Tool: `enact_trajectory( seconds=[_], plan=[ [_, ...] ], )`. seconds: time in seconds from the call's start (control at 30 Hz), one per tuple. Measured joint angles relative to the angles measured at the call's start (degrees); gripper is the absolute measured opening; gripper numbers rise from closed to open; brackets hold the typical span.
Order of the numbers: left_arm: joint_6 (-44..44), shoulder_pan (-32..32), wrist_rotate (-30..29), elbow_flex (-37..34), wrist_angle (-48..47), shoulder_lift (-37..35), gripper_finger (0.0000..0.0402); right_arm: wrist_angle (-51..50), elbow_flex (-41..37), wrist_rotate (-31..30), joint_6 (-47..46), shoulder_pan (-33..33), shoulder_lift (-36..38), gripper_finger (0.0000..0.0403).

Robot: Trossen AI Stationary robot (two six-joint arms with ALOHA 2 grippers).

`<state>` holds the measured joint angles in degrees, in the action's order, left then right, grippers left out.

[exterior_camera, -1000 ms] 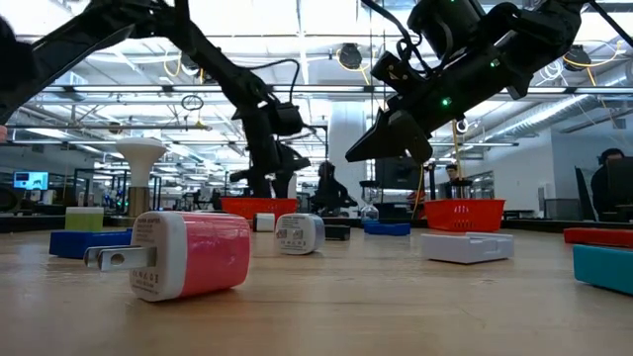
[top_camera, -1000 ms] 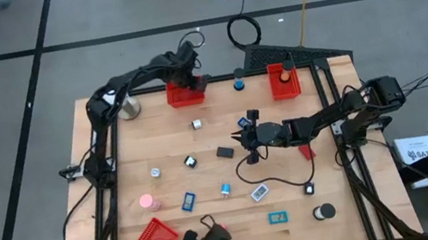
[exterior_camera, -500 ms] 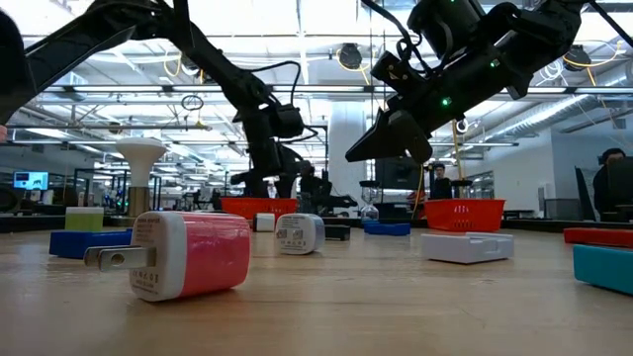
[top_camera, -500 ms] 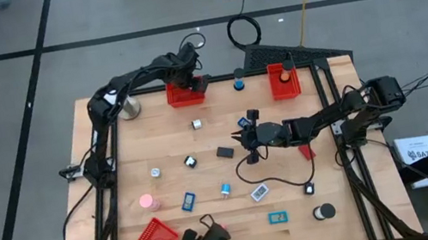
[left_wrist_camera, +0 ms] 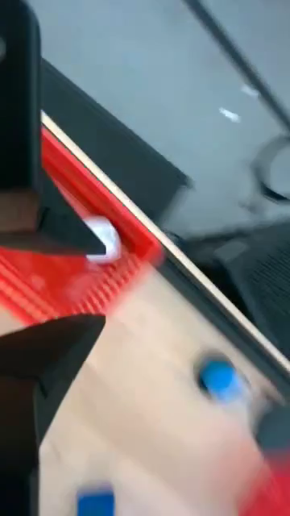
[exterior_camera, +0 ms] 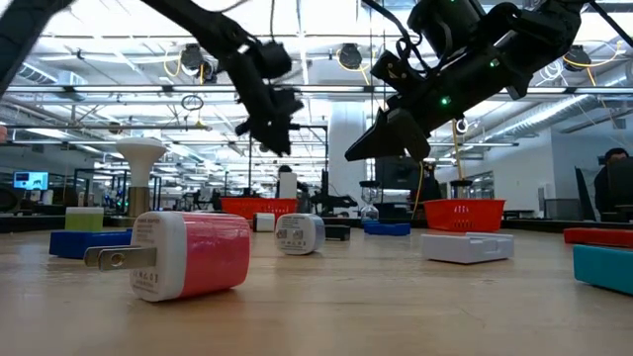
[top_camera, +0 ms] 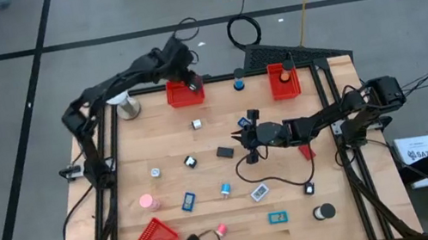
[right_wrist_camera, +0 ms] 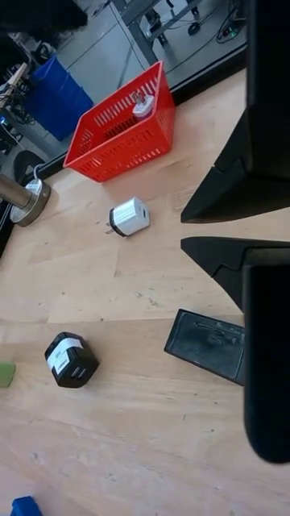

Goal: Pick & Place Office items
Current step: Put the top dark blue timer into the bottom red basket

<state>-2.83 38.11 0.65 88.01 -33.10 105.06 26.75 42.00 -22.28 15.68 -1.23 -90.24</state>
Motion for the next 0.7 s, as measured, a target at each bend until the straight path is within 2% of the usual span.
enact_trajectory(
  seconds=[0.1, 0.27, 0.37, 0.47, 0.57, 0.7],
  plan=[
    [0.1, -2.3, 3.5, -11.1, 13.1, -6.6, 0.0071, 0.0, 0.0, 0.0, 0.0, 0.1, 0.0, 0.0034],
    [0.4, -7.7, 8.0, -32.3, 41.6, -16.9, 0.0016, 2.2, 0.0, -0.1, 0.0, 0.6, 0.0, 0.0034],
    [1.2, -11.2, 10.2, -42.3, 55.7, -20.4, 0.0004, 3.6, 0.0, -0.2, -1.2, 1.0, 0.0, 0.0034],
    [0.9, -13.7, 10.0, -48.3, 63.6, -22.1, 0.0018, 4.2, 0.0, -0.1, -4.5, 1.2, 0.0, 0.0034],
    [-0.7, -15.9, 9.4, -51.1, 67.3, -22.7, 0.0027, 4.2, 0.0, -0.1, -7.2, 1.2, 0.0, 0.0034],
    [-1.1, -19.3, 8.1, -54.2, 72.2, -22.6, 0.0016, 2.1, 0.0, 0.1, -9.5, 1.2, 0.3, 0.0026]
  ],
)
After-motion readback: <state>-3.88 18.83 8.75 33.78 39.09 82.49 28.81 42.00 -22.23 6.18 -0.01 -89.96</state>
